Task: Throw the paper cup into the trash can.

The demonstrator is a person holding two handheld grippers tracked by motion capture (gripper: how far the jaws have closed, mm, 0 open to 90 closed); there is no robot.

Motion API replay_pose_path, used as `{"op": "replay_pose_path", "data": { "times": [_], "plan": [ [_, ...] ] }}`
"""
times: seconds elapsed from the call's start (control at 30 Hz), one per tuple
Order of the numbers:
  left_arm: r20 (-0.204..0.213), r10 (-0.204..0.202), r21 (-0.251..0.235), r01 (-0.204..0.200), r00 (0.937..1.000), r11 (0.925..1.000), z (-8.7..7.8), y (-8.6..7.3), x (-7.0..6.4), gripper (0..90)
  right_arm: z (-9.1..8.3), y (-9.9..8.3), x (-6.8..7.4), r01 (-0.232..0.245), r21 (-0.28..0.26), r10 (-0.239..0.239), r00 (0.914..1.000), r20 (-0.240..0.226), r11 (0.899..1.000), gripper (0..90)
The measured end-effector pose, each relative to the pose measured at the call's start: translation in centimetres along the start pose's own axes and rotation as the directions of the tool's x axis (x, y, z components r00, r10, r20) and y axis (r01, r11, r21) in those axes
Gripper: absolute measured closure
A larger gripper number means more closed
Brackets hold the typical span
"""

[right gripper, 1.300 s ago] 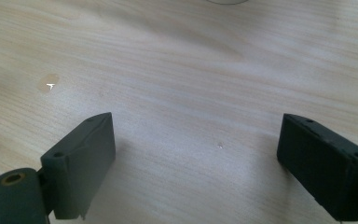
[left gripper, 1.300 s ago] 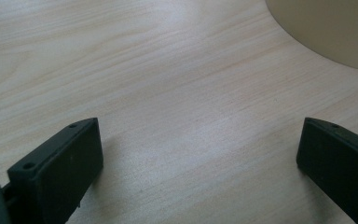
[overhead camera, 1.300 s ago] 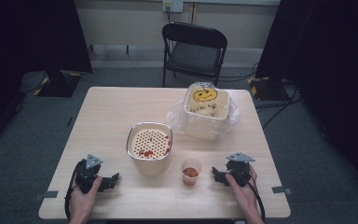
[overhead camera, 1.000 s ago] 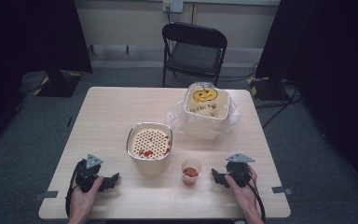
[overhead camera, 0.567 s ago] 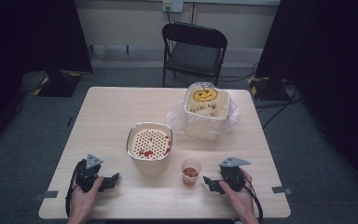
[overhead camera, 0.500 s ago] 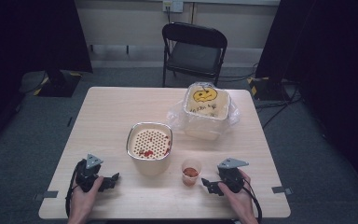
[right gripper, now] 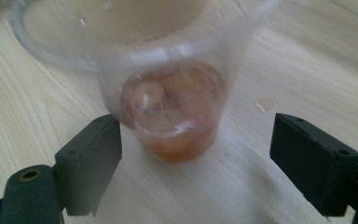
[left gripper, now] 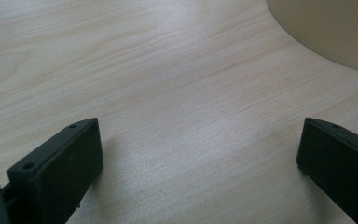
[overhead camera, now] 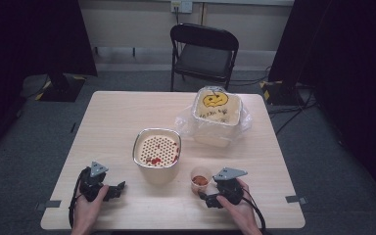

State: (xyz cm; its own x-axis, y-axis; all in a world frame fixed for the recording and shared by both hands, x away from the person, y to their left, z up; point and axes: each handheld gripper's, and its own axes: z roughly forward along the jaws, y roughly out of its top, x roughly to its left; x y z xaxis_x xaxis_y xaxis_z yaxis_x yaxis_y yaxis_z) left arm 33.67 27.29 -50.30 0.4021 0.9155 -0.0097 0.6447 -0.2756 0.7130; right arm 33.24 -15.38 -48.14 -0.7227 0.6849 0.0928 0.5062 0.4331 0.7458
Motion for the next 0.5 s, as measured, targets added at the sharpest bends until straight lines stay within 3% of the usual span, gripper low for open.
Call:
{"op": "replay_pose_path", "data": {
  "times": [0.27,0.5],
  "plan": [
    [-0.001,0.001,0.0,-0.001,1.0,1.0,0.0,0.0,0.0,0.0,0.8,1.5,0.4,0.024,-0.033,-0.024,0.9995,-0.018,0.999,17.4],
    [-0.002,-0.003,-0.005,0.003,1.0,1.0,0.0,0.0,0.0,0.0,1.7,2.2,0.5,0.04,-0.067,-0.043,0.9979,-0.048,0.997,25.7]
  ]
}}
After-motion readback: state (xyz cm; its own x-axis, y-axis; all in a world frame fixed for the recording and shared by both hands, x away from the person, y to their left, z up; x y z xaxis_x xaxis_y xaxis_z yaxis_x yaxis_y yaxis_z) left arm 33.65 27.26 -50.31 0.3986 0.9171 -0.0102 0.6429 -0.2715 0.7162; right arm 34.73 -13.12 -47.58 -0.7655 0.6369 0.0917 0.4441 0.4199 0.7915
